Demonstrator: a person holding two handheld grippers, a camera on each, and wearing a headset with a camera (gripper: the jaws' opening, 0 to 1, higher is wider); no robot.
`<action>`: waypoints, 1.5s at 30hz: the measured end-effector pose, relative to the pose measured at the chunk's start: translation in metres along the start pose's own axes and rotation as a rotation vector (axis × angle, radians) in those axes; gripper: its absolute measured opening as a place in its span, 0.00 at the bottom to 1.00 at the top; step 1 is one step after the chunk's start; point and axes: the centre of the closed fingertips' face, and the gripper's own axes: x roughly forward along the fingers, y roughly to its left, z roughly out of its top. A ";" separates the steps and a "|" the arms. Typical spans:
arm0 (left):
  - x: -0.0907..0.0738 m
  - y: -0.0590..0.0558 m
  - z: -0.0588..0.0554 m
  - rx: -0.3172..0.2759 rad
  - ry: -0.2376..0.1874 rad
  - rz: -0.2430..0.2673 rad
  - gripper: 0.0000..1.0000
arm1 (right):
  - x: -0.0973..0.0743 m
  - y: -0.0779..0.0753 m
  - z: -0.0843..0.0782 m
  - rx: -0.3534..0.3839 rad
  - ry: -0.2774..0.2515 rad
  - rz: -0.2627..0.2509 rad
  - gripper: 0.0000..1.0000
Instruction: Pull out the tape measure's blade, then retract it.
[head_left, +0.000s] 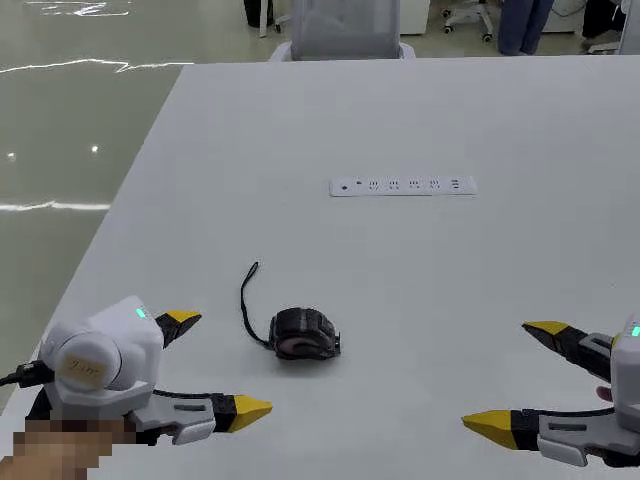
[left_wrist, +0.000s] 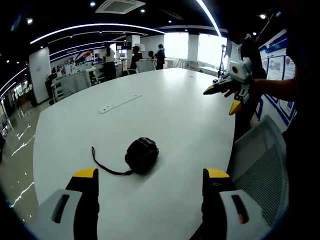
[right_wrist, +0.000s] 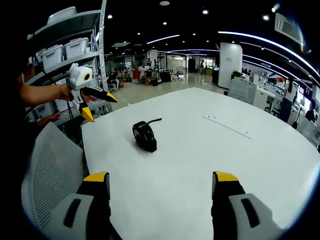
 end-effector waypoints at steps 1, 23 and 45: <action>0.001 0.001 0.000 0.008 0.001 -0.004 0.82 | 0.001 0.000 0.001 -0.015 -0.003 0.009 0.85; 0.031 0.008 -0.002 0.182 0.099 -0.094 0.64 | 0.031 -0.004 0.002 -0.166 0.028 0.137 0.67; 0.076 0.018 -0.007 0.249 0.165 -0.132 0.55 | 0.073 -0.010 -0.001 -0.269 0.055 0.243 0.56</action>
